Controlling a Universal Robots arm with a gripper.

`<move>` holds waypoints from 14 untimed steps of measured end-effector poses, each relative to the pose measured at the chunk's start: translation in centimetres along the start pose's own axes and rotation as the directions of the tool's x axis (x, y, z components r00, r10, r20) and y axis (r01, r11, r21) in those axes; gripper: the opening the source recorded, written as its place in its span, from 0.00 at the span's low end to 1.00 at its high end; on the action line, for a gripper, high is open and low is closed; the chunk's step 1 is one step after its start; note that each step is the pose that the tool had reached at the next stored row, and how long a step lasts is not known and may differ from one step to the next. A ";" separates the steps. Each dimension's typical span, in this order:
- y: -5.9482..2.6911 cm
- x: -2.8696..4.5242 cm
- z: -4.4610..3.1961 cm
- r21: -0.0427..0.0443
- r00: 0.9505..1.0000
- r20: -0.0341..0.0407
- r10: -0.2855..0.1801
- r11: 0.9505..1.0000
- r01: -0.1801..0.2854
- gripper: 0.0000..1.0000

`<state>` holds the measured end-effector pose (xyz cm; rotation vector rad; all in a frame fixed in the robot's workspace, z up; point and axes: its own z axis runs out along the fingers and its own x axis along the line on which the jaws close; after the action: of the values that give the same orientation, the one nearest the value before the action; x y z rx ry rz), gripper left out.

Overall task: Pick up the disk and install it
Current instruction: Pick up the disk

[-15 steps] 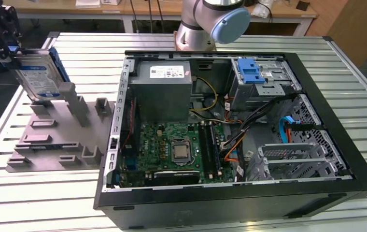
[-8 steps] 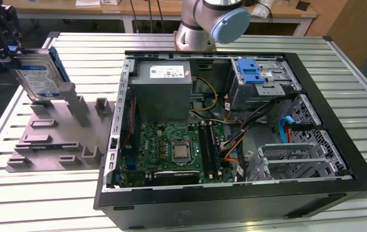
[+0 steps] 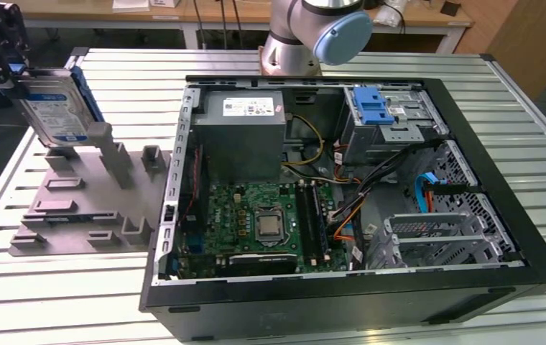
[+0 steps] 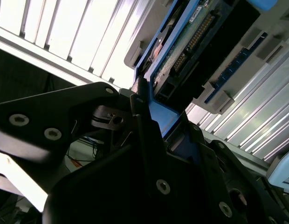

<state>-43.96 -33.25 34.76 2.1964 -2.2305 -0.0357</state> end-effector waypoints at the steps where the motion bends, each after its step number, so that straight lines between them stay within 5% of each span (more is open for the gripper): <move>1: 0.00 0.00 -0.17 0.000 1.000 0.000 0.000 1.000 0.000 0.36; 14: 0.07 -0.03 -2.92 0.000 1.000 0.000 0.000 1.000 0.000 0.36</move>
<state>-43.96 -33.25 37.68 2.1964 -2.2305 -0.0357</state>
